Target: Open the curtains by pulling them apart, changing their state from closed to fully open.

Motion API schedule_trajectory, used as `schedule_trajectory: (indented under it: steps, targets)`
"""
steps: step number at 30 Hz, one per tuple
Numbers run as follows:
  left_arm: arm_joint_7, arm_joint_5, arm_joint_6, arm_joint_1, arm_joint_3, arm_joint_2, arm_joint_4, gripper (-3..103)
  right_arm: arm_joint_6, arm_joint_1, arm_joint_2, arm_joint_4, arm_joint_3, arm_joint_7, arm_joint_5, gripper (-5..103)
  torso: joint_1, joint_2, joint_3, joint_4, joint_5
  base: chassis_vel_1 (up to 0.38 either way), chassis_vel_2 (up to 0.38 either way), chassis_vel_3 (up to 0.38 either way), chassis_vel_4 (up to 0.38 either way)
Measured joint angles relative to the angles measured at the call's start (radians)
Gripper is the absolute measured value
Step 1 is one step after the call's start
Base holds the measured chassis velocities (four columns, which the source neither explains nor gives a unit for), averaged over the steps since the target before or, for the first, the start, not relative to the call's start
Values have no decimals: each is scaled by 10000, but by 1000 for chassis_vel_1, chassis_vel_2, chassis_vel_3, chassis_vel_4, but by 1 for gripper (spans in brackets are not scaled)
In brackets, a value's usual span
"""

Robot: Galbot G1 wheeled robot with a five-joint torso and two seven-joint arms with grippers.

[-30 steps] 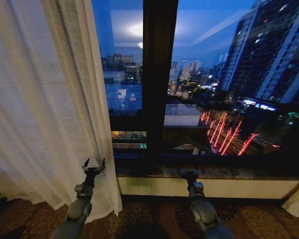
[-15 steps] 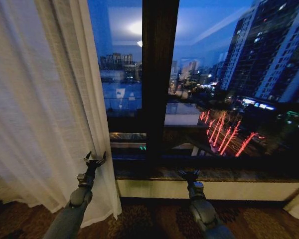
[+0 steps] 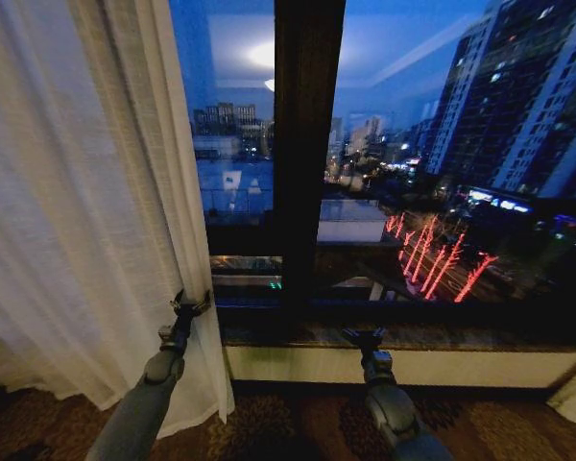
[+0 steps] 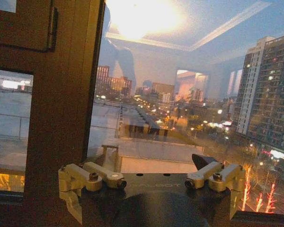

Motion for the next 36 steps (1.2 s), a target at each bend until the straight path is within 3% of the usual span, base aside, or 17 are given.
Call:
schedule_trajectory:
  steps: [11, 28, 36]
  targets:
    - [435, -292, -141, -634, 172, -52, 740, 101, 0, 0, 0, 0, 0, 0, 0, 100, 0, 0, 0, 0, 1, 0, 0, 0, 0]
    - [758, -340, -526, -838, -10, -107, 1333, 39, 0, 0, 0, 0, 0, 0, 0, 100, 0, -1, 0, 0, 0, 0, 0, 0, 0]
    - [764, -519, -583, -718, -189, 246, 1316, 11, 0, 0, 0, 0, 0, -1, 0, 100, 0, -1, 0, 1, 0, 0, 0, 0, 0]
